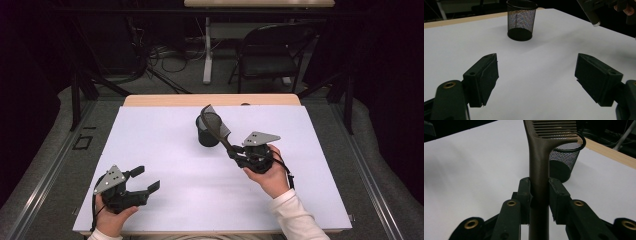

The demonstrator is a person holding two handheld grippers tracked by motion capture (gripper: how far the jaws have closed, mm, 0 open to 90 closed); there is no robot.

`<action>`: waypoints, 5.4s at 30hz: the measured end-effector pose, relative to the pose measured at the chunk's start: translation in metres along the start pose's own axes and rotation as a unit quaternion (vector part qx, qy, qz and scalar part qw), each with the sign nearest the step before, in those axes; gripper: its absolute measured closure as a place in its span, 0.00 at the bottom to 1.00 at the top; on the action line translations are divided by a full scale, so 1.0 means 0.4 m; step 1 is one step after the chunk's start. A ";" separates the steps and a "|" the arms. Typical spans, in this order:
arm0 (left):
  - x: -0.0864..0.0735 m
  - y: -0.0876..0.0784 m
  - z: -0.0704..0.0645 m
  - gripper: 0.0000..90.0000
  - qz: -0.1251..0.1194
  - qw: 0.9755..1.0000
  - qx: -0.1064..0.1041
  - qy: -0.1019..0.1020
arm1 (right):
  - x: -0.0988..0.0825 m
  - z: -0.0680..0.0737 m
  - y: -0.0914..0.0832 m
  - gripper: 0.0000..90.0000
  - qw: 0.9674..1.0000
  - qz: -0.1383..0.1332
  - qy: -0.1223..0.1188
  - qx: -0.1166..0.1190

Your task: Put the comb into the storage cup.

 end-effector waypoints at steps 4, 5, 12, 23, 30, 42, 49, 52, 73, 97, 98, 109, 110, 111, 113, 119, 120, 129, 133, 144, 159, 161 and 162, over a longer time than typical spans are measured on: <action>0.000 -0.001 0.002 0.23 0.000 1.000 0.003 -0.004 | 0.000 0.014 0.002 0.81 1.000 -0.009 -0.007 0.004; 0.000 0.000 0.003 0.23 -0.002 1.000 0.004 -0.005 | 0.000 0.019 0.002 0.81 1.000 -0.012 -0.009 0.003; 0.001 0.000 0.006 0.26 -0.006 1.000 -0.002 -0.012 | -0.009 0.046 0.012 0.81 1.000 -0.023 -0.019 0.008; 0.014 -0.001 0.006 0.29 -0.030 0.999 -0.007 -0.018 | -0.025 0.091 0.026 0.81 0.999 -0.033 -0.029 0.018; 0.026 -0.002 0.001 0.29 -0.041 0.999 -0.016 -0.023 | -0.025 0.107 0.023 0.81 0.998 -0.044 -0.031 0.017; 0.072 0.016 -0.007 0.29 -0.033 0.997 -0.025 -0.062 | -0.025 0.117 0.021 0.81 0.998 -0.052 -0.033 0.017; 0.110 0.032 -0.013 0.32 -0.030 0.994 -0.041 -0.094 | -0.029 0.121 0.024 0.81 0.998 -0.053 -0.035 0.018; 0.124 0.040 -0.013 0.32 -0.026 0.994 -0.045 -0.098 | -0.028 0.122 0.024 0.81 0.998 -0.055 -0.033 0.017; 0.210 0.084 -0.031 0.34 -0.042 0.989 -0.075 -0.121 | -0.028 0.121 0.023 0.81 0.998 -0.061 -0.029 0.016; 0.235 0.164 -0.062 0.43 -0.040 0.987 -0.083 -0.131 | -0.031 0.130 0.025 0.81 0.997 -0.060 -0.035 0.015; 0.235 0.166 -0.063 0.44 -0.041 0.987 -0.083 -0.133 | -0.031 0.130 0.026 0.81 0.997 -0.059 -0.035 0.016; 0.234 0.189 -0.076 0.45 -0.043 0.985 -0.089 -0.140 | -0.031 0.135 0.027 0.81 0.997 -0.062 -0.037 0.016; 0.234 0.191 -0.077 0.45 -0.043 0.985 -0.090 -0.141 | -0.031 0.136 0.027 0.81 0.997 -0.061 -0.038 0.016; 0.234 0.193 -0.077 0.45 -0.043 0.985 -0.089 -0.142 | -0.031 0.136 0.027 0.81 0.997 -0.061 -0.039 0.017; 0.233 0.195 -0.078 0.46 -0.043 0.985 -0.088 -0.142 | -0.032 0.137 0.028 0.81 0.997 -0.062 -0.039 0.016; 0.229 0.202 -0.076 0.50 -0.036 0.985 -0.081 -0.145 | -0.033 0.139 0.029 0.81 0.997 -0.062 -0.039 0.016; 0.228 0.203 -0.075 0.50 -0.036 0.986 -0.079 -0.145 | -0.033 0.140 0.029 0.81 0.997 -0.061 -0.040 0.017; 0.225 0.211 -0.071 0.56 -0.029 0.984 -0.078 -0.155 | -0.035 0.150 0.033 0.81 0.997 -0.062 -0.041 0.023; 0.224 0.215 -0.070 0.58 -0.030 0.984 -0.079 -0.158 | -0.034 0.154 0.034 0.81 0.997 -0.064 -0.042 0.025; 0.219 0.216 -0.069 0.64 -0.031 0.980 -0.083 -0.176 | -0.039 0.165 0.040 0.81 0.997 -0.059 -0.045 0.031; 0.223 0.209 -0.069 0.72 -0.044 0.979 -0.081 -0.181 | -0.044 0.180 0.049 0.81 0.997 -0.055 -0.050 0.037; 0.224 0.208 -0.069 0.74 -0.045 0.978 -0.082 -0.185 | -0.045 0.181 0.049 0.81 0.997 -0.054 -0.051 0.037; 0.223 0.208 -0.067 0.74 -0.045 0.979 -0.081 -0.183 | -0.045 0.182 0.050 0.81 0.997 -0.054 -0.051 0.037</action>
Point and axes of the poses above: each handheld gripper's, and its own axes: y roughly forward along the jaws, x roughly out of its top, z roughly to its left, the point moved 7 cm from there along y, roughly forward along the jaws, and after that the axes turned 7 degrees about -z, right-handed, at the moved point
